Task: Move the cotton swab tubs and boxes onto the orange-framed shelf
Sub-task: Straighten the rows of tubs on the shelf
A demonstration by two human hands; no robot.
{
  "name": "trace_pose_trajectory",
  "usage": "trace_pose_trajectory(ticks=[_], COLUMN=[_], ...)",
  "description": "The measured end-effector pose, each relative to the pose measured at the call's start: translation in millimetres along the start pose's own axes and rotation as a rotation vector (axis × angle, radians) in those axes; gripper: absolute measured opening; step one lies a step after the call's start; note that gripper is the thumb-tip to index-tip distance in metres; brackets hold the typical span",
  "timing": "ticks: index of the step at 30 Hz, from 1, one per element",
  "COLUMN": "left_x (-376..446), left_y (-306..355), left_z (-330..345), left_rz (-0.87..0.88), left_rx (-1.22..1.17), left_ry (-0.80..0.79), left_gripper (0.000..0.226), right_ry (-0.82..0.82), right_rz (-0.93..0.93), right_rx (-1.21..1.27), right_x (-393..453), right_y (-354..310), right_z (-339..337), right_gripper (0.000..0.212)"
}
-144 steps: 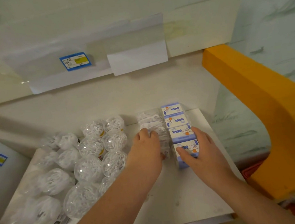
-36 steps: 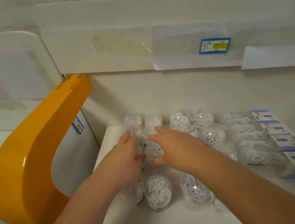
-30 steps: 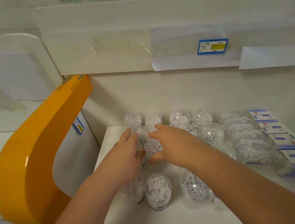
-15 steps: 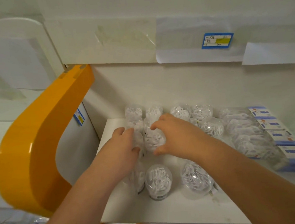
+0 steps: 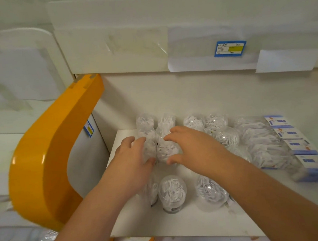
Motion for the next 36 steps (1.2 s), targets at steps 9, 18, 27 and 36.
trace_pose_trajectory(ticks=[9,18,27,36], left_x=[-70.6,-68.4,-52.6,-43.5], left_y=[1.5,-6.6,-7.8,-11.8], left_z=[-3.9,21.5,17.0,16.4], left_rz=[0.284,0.436,0.378,0.357], left_rx=[0.202,0.413,0.404,0.369], left_ry=[-0.040,0.109,0.136,0.155], left_gripper=[0.058,0.050,0.052,0.047], right_ry=[-0.050,0.144,0.172,0.112], right_rz=[-0.076,-0.008,0.036,0.065], right_rx=[-0.003,-0.052,-0.014,-0.021], right_x=[-85.0,-73.0,-51.0,-43.6], right_y=[-42.2,-40.5,-37.0,-32.8], right_z=[21.8,51.6,37.1,34.9], right_gripper=[0.052,0.015,0.017,0.018])
Point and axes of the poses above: each hand's wrist, its own x-axis towards the middle knuckle, its own z-axis out of the palm, y = z × x, the point moved 4 cm from there along x, towards the middle knuckle, and after that the axes turned 7 degrees about -y, right-handed, at the moved point
